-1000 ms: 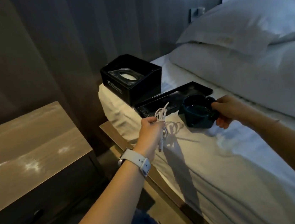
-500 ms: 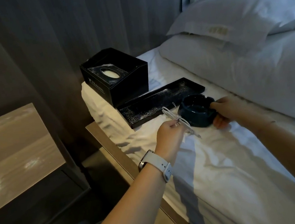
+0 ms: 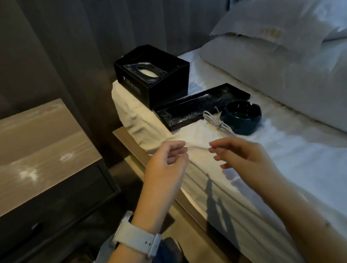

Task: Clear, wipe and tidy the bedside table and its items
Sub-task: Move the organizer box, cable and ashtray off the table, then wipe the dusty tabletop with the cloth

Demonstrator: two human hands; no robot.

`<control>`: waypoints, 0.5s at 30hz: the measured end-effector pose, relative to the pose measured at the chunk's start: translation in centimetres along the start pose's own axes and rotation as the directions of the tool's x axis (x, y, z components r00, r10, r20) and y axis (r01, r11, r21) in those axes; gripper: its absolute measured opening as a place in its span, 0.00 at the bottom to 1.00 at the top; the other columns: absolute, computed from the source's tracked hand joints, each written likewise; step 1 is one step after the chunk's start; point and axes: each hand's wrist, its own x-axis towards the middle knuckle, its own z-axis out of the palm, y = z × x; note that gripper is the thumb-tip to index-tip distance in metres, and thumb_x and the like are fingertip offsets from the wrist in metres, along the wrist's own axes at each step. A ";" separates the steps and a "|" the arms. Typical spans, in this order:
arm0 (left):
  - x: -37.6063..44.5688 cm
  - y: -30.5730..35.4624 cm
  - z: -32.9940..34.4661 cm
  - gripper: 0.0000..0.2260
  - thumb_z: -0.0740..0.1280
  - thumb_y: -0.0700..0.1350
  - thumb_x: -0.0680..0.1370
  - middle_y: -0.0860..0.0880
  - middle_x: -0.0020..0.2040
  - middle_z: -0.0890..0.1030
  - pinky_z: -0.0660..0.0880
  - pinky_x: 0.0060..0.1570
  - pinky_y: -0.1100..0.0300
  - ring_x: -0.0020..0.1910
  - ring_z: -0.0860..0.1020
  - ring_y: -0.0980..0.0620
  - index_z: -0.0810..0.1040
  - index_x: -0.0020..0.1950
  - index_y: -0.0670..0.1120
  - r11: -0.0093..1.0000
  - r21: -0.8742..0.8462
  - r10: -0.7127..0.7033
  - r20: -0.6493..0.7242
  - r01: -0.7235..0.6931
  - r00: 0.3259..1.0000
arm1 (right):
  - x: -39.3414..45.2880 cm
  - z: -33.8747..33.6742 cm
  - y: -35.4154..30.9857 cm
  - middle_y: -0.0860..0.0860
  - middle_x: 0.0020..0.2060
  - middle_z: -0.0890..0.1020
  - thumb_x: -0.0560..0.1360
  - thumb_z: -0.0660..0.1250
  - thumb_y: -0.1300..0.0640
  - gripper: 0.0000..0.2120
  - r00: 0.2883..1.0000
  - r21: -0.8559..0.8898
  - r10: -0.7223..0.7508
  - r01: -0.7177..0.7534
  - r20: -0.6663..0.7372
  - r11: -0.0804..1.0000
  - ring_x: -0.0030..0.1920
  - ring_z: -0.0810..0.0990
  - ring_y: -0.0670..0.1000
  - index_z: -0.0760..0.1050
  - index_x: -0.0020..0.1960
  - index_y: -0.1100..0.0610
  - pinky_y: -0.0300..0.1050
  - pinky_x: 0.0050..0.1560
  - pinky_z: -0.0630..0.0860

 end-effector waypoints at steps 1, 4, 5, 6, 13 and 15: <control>-1.2 -0.1 -1.5 0.10 0.66 0.40 0.78 0.54 0.53 0.81 0.74 0.50 0.65 0.53 0.78 0.58 0.77 0.55 0.54 1.000 -0.005 -0.003 -0.016 0.003 1.000 | -1.0 1.5 -0.7 0.42 0.47 0.82 0.76 0.64 0.56 0.09 1.000 0.032 -0.010 0.009 0.026 0.999 0.49 0.80 0.42 0.78 0.51 0.43 0.38 0.48 0.78; -4.6 -0.5 -6.2 0.12 0.66 0.39 0.78 0.54 0.53 0.81 0.75 0.52 0.65 0.53 0.79 0.59 0.78 0.56 0.54 1.000 -0.020 -0.008 -0.102 0.006 0.995 | -3.4 5.6 -2.7 0.39 0.45 0.83 0.77 0.65 0.60 0.09 0.996 0.152 -0.054 0.042 0.077 0.987 0.47 0.80 0.36 0.79 0.53 0.48 0.29 0.43 0.76; -5.8 -0.8 -7.9 0.12 0.66 0.38 0.77 0.54 0.54 0.81 0.75 0.54 0.63 0.53 0.79 0.59 0.78 0.56 0.53 1.000 -0.027 -0.020 -0.142 0.016 0.990 | -4.1 6.9 -3.2 0.40 0.45 0.83 0.76 0.65 0.61 0.09 0.993 0.193 -0.061 0.041 0.101 0.980 0.47 0.80 0.36 0.79 0.53 0.50 0.28 0.42 0.75; -6.8 -1.2 -9.5 0.12 0.66 0.38 0.77 0.53 0.54 0.81 0.74 0.55 0.61 0.54 0.79 0.58 0.78 0.56 0.52 0.999 -0.033 -0.032 -0.183 0.026 0.983 | -4.8 8.4 -3.8 0.41 0.45 0.83 0.76 0.65 0.62 0.10 0.989 0.220 -0.071 0.041 0.128 0.975 0.47 0.80 0.36 0.78 0.54 0.51 0.28 0.42 0.75; -13.5 -5.2 -19.7 0.12 0.65 0.37 0.78 0.55 0.51 0.83 0.74 0.53 0.64 0.52 0.79 0.63 0.78 0.55 0.54 0.995 0.001 -0.086 -0.444 0.096 0.892 | -7.4 19.5 -5.8 0.43 0.49 0.82 0.75 0.68 0.61 0.12 0.944 0.213 -0.159 0.098 0.288 0.972 0.51 0.80 0.37 0.79 0.56 0.50 0.30 0.50 0.75; -15.2 -6.5 -22.3 0.12 0.66 0.38 0.78 0.55 0.51 0.83 0.74 0.54 0.63 0.52 0.79 0.63 0.78 0.55 0.54 0.994 0.012 -0.089 -0.498 0.110 0.863 | -7.9 22.3 -6.5 0.43 0.51 0.81 0.75 0.67 0.60 0.12 0.920 0.175 -0.186 0.131 0.344 0.976 0.52 0.79 0.37 0.78 0.58 0.50 0.31 0.51 0.75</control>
